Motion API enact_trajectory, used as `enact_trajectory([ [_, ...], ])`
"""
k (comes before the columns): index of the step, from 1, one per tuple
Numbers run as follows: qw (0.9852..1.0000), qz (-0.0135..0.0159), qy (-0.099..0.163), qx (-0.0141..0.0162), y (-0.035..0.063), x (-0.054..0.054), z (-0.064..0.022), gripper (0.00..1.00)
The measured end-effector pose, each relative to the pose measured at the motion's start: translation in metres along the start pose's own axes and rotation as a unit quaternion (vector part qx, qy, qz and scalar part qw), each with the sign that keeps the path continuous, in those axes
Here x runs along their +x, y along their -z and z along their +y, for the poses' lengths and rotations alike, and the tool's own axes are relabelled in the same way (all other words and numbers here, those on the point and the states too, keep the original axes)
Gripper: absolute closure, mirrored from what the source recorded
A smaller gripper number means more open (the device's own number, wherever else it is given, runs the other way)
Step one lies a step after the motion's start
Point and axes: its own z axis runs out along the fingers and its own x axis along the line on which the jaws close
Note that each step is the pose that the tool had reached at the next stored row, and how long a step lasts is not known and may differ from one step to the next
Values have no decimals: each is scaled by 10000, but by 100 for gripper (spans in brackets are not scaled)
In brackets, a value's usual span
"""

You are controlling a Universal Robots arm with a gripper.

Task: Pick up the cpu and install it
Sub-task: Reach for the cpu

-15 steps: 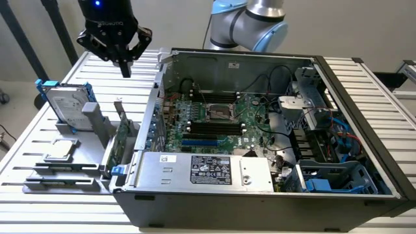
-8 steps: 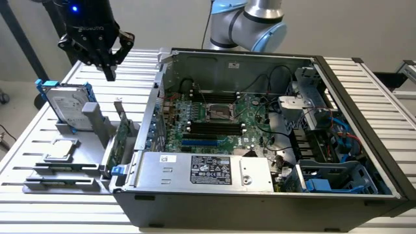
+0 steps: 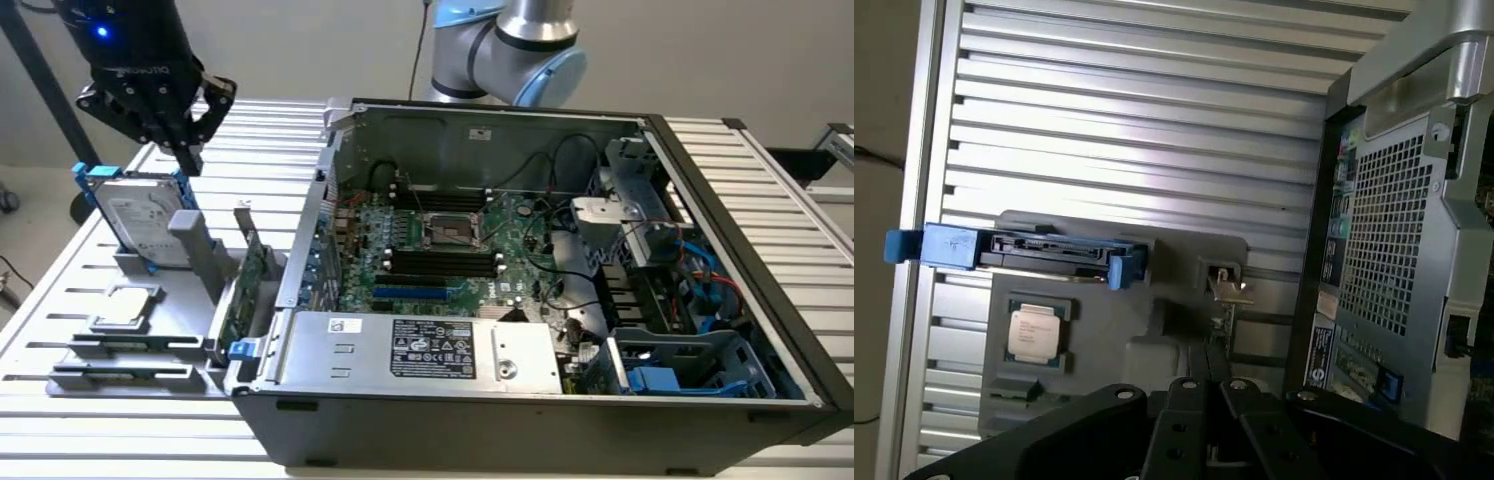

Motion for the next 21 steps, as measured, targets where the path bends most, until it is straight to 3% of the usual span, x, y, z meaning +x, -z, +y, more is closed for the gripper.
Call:
enact_trajectory([
  [16, 10000, 61, -3, 14, -176, 703, -16, 89],
  [21, 10000, 66, -4, 26, -245, 912, -14, 89],
])
